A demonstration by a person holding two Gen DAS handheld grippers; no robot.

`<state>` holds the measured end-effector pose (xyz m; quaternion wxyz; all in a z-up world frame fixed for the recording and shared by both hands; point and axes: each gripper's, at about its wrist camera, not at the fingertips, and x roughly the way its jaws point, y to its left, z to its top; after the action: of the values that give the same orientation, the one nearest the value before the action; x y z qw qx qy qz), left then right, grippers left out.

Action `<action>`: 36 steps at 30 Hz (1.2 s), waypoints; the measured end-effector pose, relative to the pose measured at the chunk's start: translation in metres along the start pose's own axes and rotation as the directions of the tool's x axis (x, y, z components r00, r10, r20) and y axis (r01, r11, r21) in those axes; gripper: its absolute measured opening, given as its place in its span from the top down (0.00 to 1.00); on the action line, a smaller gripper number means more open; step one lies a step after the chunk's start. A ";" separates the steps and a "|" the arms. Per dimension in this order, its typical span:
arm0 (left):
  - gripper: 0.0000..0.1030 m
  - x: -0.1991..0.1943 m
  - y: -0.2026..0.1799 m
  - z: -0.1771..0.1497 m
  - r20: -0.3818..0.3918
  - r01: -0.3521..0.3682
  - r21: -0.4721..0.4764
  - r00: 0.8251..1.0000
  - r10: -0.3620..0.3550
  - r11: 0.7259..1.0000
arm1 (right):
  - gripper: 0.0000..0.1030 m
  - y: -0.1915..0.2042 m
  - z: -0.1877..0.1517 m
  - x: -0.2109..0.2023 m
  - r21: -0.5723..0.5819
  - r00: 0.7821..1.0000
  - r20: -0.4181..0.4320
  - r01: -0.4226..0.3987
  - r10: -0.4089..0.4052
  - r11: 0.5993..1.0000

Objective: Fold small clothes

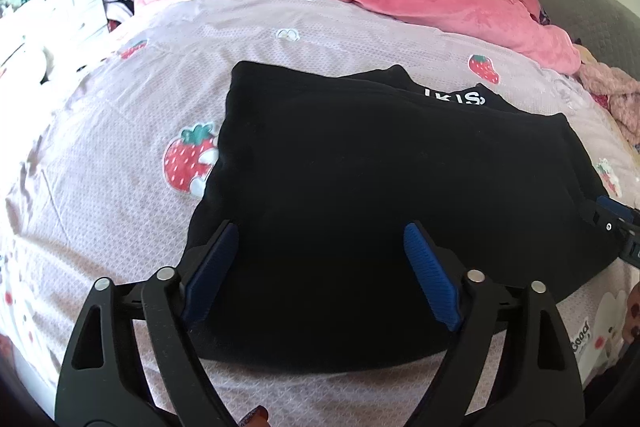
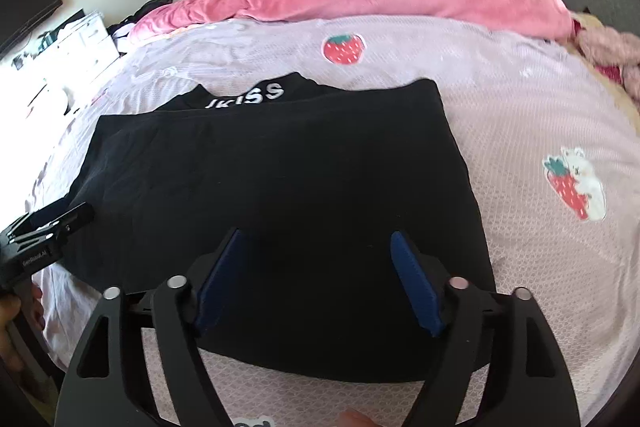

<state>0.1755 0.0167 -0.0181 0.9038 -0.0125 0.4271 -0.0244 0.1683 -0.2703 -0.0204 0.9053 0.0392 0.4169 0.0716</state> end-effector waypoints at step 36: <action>0.09 -0.038 0.114 -0.002 0.044 -0.062 -0.216 0.996 0.073 0.974 | 0.12 0.152 -0.042 -0.014 -0.251 0.988 0.062 -0.124 0.143 0.960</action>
<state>0.1536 0.1323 0.0056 0.9083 -0.0961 0.4037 0.0529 0.1126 -0.1221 -0.0176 0.9120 -0.0429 0.3649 0.1822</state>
